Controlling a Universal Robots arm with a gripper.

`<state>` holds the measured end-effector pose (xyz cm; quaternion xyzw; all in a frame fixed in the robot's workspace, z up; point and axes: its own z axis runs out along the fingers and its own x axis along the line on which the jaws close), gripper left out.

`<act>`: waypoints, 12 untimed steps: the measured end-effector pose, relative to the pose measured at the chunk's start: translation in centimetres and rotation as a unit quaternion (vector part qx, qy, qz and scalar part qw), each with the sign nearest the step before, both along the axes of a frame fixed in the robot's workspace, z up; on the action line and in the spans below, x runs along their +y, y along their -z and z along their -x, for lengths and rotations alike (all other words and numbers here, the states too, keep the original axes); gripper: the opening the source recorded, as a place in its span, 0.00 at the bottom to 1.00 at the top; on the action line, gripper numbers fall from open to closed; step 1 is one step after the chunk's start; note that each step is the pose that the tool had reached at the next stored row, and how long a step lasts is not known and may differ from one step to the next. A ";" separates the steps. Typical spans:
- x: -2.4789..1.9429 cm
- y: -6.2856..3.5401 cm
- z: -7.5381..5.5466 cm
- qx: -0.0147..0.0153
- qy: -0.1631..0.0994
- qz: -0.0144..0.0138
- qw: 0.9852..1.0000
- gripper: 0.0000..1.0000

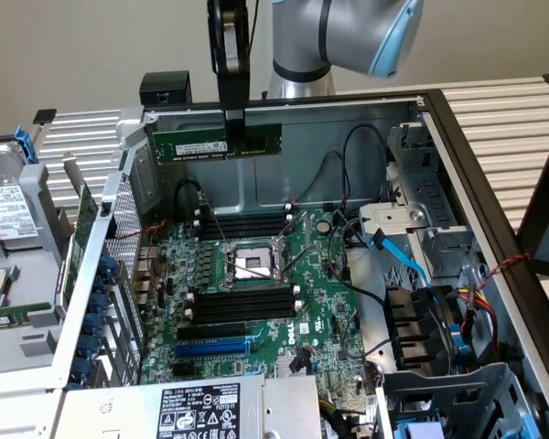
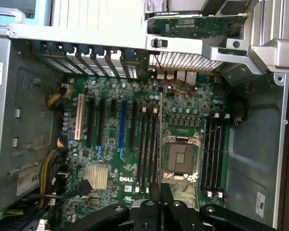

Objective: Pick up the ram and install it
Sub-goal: 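Pick up the ram and move it above insertion slot, then insert the ram into the slot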

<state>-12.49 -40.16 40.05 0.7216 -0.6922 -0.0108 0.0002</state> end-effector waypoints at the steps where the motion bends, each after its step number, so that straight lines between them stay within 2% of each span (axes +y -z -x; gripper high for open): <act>1: 0.00 0.13 -0.3 0.000 0.000 -0.001 1.000 0.13; 5: 0.01 0.74 -1.1 0.000 0.000 -0.005 1.000 0.13; 12: 0.04 1.32 -1.3 0.000 0.000 -0.007 1.000 0.13</act>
